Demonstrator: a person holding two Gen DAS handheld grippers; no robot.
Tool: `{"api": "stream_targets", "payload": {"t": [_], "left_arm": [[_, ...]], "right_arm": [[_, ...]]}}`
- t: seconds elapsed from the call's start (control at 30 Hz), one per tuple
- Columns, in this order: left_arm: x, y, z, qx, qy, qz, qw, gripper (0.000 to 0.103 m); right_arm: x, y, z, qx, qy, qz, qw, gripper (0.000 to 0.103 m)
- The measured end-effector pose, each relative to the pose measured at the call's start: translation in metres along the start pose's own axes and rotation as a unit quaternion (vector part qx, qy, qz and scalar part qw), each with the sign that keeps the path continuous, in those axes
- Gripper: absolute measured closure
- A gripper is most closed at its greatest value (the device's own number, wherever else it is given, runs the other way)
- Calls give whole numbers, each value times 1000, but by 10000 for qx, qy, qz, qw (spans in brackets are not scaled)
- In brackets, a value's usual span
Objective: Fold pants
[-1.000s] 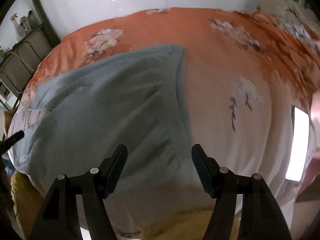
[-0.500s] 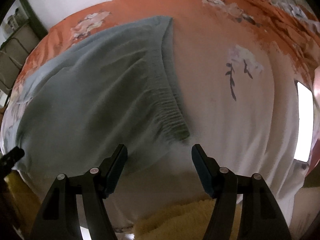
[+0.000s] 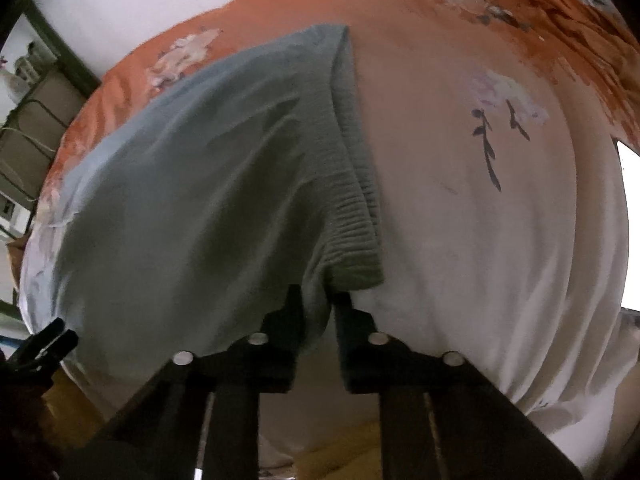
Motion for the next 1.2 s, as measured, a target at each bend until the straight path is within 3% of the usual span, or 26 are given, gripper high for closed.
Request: {"api": "stream_targets", "payload": {"t": [0.07, 0.37, 0.63, 0.7, 0.73, 0.77, 0.83, 1.0, 1.2], "left_arm": [[-2, -11, -3, 69, 39, -206, 9998, 27], [-10, -53, -21, 698, 7, -702, 9951, 26], [20, -50, -18, 903, -179, -28, 9958, 27], [22, -46, -15, 975, -410, 145, 9943, 33], [21, -44, -13, 980, -487, 188, 9938, 47], [20, -43, -11, 932, -513, 121, 9942, 70], [15, -41, -9, 723, -427, -164, 9963, 90], [0, -43, -12, 310, -114, -854, 9958, 93], [-4, -44, -13, 277, -70, -838, 9961, 93]], "right_arm": [[-9, 3, 4, 20, -149, 69, 9999, 94], [-57, 18, 40, -108, -795, 221, 9965, 95], [-59, 19, 44, -127, -771, 261, 9966, 95], [-57, 19, 41, -121, -728, 238, 9970, 95], [-56, 18, 38, -110, -706, 234, 9972, 95], [-54, 16, 35, -83, -676, 247, 9974, 95], [-49, 12, 29, -33, -609, 276, 9978, 95], [-36, 2, 12, 48, -406, 270, 9988, 92], [-32, -9, -6, -536, -88, 48, 9985, 68]]}}
Point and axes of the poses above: each gripper's, at about its wrist camera, not at the fingertips, and x roughly the way its jaws point, y to its left, z to its top, the point moved 8 cm from there along x, roughly the way its jaws point, and after that the axes turned 13 degrees about -x, right-handed, at the moved point
